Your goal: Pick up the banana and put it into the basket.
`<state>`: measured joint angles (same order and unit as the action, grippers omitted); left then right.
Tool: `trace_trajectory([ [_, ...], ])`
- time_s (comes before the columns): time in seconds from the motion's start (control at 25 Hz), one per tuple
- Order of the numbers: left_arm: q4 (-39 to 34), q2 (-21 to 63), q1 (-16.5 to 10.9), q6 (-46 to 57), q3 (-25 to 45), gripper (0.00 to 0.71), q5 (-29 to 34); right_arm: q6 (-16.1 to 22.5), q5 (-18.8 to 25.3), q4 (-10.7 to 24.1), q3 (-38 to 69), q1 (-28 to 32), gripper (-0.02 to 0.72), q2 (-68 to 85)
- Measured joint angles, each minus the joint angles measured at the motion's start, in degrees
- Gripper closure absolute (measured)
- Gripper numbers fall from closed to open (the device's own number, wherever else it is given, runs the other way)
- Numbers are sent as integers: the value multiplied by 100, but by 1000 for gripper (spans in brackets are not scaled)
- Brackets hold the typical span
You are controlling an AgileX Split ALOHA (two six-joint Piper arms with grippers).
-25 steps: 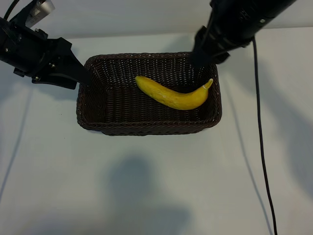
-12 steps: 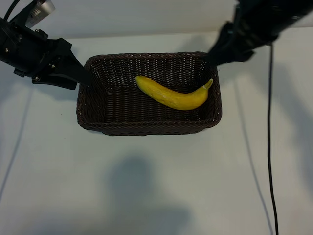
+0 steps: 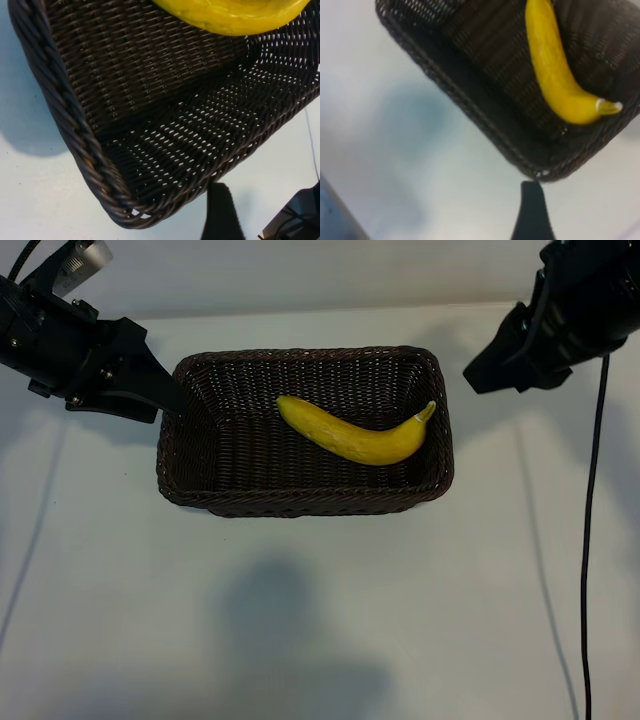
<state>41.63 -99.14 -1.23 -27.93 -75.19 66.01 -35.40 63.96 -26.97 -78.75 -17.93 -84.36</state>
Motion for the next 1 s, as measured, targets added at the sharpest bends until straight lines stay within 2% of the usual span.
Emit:
trace_trajectory([
  [0.32, -44, 0, 0, -19, 0, 210, 50, 17, 272, 53, 5, 0, 178, 0],
  [1.0, -158, 0, 0, -29, 0, 210, 55, 54, 292, 46, 5, 0, 178, 0],
])
